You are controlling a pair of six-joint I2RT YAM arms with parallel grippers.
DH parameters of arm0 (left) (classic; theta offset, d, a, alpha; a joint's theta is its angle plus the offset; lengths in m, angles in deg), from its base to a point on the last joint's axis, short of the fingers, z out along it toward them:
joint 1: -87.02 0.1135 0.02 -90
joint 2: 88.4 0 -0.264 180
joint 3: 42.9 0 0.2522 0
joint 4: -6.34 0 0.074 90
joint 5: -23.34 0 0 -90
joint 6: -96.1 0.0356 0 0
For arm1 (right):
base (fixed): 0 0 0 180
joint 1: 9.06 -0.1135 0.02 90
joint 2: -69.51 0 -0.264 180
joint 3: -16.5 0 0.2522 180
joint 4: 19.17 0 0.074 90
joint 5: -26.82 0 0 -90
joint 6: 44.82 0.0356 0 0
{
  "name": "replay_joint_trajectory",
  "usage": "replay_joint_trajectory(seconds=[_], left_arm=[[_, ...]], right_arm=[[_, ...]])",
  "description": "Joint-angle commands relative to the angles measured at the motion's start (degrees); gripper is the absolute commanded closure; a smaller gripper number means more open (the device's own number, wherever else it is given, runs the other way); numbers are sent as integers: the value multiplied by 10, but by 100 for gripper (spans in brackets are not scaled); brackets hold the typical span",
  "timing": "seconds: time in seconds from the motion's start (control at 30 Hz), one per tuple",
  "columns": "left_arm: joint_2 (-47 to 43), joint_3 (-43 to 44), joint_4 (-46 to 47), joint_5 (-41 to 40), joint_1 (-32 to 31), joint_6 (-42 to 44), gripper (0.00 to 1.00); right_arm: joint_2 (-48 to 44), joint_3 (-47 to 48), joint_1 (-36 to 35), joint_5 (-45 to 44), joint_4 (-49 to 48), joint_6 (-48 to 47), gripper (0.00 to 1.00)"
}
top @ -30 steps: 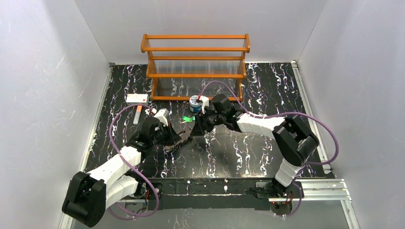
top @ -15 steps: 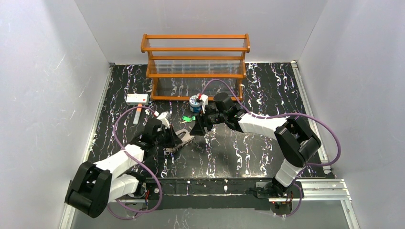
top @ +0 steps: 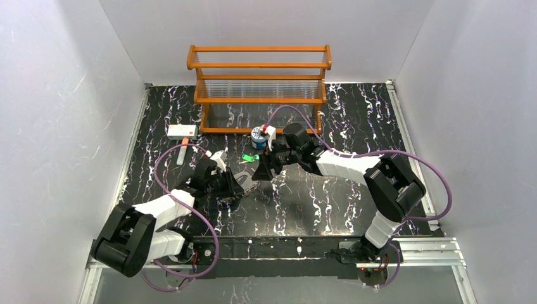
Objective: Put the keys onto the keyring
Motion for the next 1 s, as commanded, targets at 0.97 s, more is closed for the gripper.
replay_joint_trajectory(seconds=[0.97], left_arm=[[-47,10,-78,-33,0,-52,65]], right_arm=[[-18,22,0,0,25,-25,29]])
